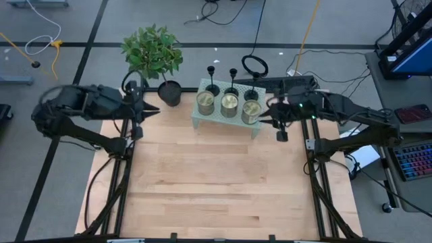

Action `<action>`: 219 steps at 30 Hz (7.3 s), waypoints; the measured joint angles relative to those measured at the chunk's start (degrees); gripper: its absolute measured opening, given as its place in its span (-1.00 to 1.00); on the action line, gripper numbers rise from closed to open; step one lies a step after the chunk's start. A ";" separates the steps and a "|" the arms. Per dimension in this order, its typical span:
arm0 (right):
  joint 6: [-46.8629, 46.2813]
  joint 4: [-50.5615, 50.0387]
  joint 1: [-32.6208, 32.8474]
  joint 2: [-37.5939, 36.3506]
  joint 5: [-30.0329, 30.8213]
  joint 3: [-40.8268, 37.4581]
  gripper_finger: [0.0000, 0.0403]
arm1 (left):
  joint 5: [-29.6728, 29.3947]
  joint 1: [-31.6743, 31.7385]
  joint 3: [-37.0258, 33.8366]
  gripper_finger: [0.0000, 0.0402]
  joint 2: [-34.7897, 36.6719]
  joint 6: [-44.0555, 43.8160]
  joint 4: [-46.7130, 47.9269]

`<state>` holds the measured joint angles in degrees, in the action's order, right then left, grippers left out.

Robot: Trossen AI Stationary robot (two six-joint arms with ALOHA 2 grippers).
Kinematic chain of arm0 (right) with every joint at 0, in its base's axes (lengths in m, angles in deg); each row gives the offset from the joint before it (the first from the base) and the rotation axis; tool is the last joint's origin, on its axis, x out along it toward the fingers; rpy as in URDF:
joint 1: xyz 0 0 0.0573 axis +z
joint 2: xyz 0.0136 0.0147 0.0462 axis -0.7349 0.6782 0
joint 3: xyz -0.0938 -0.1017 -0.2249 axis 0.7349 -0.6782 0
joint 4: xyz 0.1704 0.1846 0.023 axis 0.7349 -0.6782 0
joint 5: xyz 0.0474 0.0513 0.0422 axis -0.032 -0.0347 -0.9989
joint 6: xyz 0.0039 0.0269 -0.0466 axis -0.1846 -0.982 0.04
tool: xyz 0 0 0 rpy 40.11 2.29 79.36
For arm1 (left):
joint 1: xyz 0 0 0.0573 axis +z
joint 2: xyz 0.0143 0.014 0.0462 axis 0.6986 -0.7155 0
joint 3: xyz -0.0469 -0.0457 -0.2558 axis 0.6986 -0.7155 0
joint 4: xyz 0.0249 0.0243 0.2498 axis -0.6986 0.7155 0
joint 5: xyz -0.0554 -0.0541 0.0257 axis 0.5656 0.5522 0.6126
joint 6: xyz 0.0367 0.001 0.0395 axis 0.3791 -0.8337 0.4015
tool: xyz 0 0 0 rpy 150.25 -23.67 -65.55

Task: Pick & Place candle stick holders
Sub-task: Return to Home Position

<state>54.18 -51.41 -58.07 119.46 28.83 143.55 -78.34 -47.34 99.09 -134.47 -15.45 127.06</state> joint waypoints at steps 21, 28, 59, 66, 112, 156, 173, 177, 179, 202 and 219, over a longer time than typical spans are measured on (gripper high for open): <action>-14.34 35.07 1.28 -30.14 -2.85 -48.03 -0.73 | -1.67 -6.08 -65.40 -0.79 29.62 0.28 -52.90; -11.64 38.20 1.28 -37.26 -7.45 -53.08 -0.73 | -1.67 -7.29 -75.71 -0.79 35.36 8.13 -62.42; -14.81 50.65 1.23 -51.13 -7.41 -71.22 -0.73 | -1.07 -7.23 -85.13 -0.79 46.62 7.55 -64.67; -15.35 55.15 1.23 -51.11 -7.41 -73.98 -0.73 | 2.84 -7.23 -85.13 -0.79 46.58 7.42 -64.74; -10.44 57.77 1.23 -51.52 -7.37 -74.24 -0.73 | 6.33 -7.23 -90.90 -0.79 57.01 5.58 -71.41; -10.25 59.06 1.23 -47.90 -4.28 -74.25 -0.27 | 2.28 -7.23 -90.81 -0.15 56.98 6.00 -71.67; -10.29 59.03 1.23 -47.90 -4.31 -74.25 -0.26 | 2.35 -7.23 -90.83 -0.15 56.98 5.89 -71.67; -10.29 59.03 1.23 -47.90 -4.31 -74.25 -0.24 | 2.35 -7.23 -90.83 -0.15 56.96 5.89 -71.67; -10.29 59.03 1.23 -47.90 -4.31 -74.24 -0.24 | 2.35 -7.23 -90.83 -0.15 56.98 5.89 -71.67; -10.30 59.03 1.23 -47.90 -4.33 -74.26 -0.26 | 2.37 -7.23 -90.83 -0.15 56.98 5.89 -71.67; -10.31 59.03 1.23 -47.90 -4.32 -74.26 -0.25 | 2.37 -7.23 -90.85 -0.15 56.98 5.89 -71.68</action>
<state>43.87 7.62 -56.84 71.57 24.51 69.28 -75.97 -54.57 8.23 -77.49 -9.56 55.38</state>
